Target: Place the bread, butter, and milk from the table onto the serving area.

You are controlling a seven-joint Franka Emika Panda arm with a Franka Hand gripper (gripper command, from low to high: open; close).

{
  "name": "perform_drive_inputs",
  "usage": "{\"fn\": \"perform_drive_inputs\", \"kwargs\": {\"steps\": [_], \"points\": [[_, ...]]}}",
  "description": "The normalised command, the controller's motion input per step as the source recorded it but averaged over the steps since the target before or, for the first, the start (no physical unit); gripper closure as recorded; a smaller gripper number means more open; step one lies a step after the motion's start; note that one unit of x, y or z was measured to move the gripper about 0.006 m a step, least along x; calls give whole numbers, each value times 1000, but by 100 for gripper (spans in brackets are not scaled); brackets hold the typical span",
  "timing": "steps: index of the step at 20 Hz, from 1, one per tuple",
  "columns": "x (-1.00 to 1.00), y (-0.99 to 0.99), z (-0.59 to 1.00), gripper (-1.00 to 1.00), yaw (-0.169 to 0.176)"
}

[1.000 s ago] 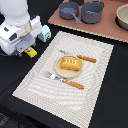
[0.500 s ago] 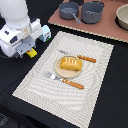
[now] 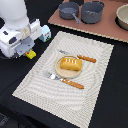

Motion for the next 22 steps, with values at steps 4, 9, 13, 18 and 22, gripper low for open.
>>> {"fn": "perform_drive_inputs", "kwargs": {"steps": [4,9,13,18,22], "points": [[705,-44,1000,100,-94],[861,-342,698,100,-83],[886,-468,416,100,-62],[768,-563,210,100,-78],[788,-601,284,100,-70]]}}
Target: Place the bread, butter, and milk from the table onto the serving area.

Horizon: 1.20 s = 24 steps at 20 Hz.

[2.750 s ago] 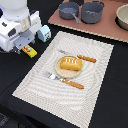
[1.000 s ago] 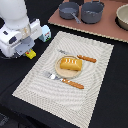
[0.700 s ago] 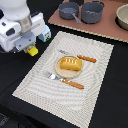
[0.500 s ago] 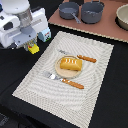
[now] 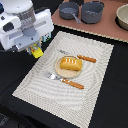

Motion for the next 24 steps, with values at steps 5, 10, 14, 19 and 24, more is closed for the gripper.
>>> {"fn": "perform_drive_inputs", "kwargs": {"steps": [5,10,14,19,24], "points": [[782,-627,379,100,-74],[765,-621,444,100,-67],[783,-598,451,100,-58],[863,-449,361,100,-16],[887,-313,273,100,0]]}}
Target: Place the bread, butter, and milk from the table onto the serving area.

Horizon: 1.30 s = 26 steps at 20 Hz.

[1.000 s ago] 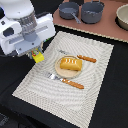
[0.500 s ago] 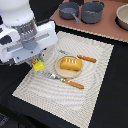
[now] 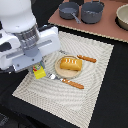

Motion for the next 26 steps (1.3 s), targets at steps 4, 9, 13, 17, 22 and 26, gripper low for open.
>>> {"fn": "perform_drive_inputs", "kwargs": {"steps": [4,9,13,17,22,26], "points": [[856,-374,311,100,-5],[795,-427,254,100,-13],[719,-491,75,100,-25],[762,-481,0,100,-23],[801,-327,-11,100,-40],[756,-178,-32,100,-55]]}}
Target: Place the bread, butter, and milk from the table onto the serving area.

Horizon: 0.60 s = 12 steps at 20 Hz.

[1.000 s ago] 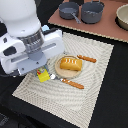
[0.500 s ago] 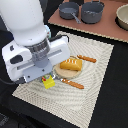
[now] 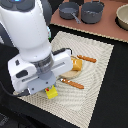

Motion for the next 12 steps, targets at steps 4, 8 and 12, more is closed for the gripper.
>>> {"fn": "perform_drive_inputs", "kwargs": {"steps": [4,8,12], "points": [[712,-26,469,-100,-37],[591,4,870,-100,-33],[397,0,1000,-100,-27]]}}
